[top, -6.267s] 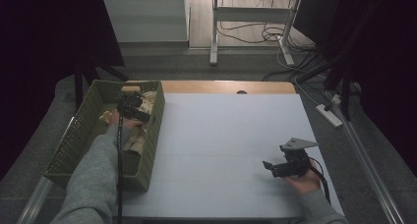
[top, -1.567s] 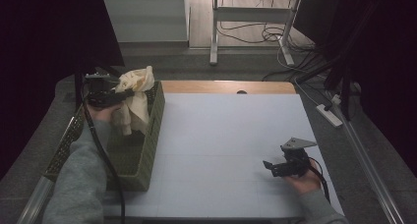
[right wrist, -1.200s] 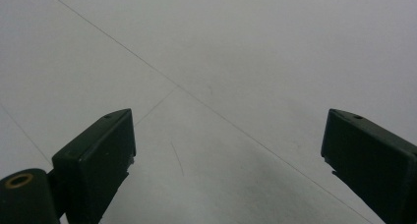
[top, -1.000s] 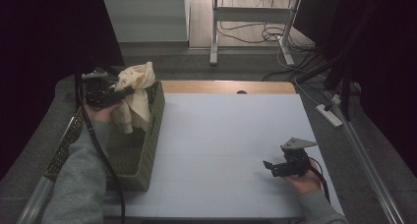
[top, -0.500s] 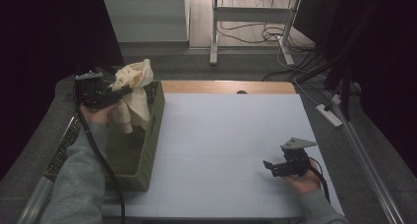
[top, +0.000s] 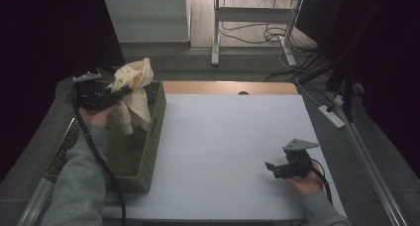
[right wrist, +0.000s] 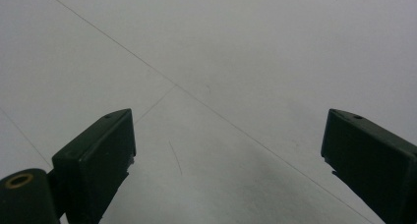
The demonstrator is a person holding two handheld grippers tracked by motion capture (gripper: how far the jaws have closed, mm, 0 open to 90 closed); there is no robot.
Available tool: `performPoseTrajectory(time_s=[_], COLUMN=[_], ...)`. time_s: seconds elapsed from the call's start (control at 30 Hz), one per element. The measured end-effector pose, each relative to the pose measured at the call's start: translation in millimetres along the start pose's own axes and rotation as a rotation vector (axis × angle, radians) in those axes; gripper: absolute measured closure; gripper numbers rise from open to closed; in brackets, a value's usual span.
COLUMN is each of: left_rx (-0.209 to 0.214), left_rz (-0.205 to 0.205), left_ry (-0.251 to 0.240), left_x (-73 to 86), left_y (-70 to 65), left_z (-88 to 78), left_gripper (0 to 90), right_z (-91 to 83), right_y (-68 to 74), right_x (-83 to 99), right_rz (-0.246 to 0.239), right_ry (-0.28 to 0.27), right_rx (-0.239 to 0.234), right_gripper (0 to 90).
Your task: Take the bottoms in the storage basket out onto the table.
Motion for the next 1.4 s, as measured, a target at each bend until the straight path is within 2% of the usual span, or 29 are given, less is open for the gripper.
performPoseTrajectory(time_s=[0.57,1.4], left_rx=[0.05,0.111], left_rz=[0.025,0.071], left_ry=[-0.056,-0.087], left_x=[-13.3,-22.6], left_y=[-22.9,-55.5], left_z=[-18.2,-25.9], left_gripper=[62.9,62.9], right_z=[0.0,0.2], right_y=[0.1,-0.2], right_x=[0.1,0.3], right_rz=[0.001,0.0], right_ry=[0.001,0.004], right_rx=[0.001,0.003], right_gripper=[6.6,6.6])
Point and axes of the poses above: each handheld gripper's, and its own axes: z roughly forward along the jaws, x roughly out of its underside, y roughly to its left, the point moved 10 cm from there along z, roughly forward along the jaws, and after that the axes turned 12 degrees about -z, right-handed, at the moved point
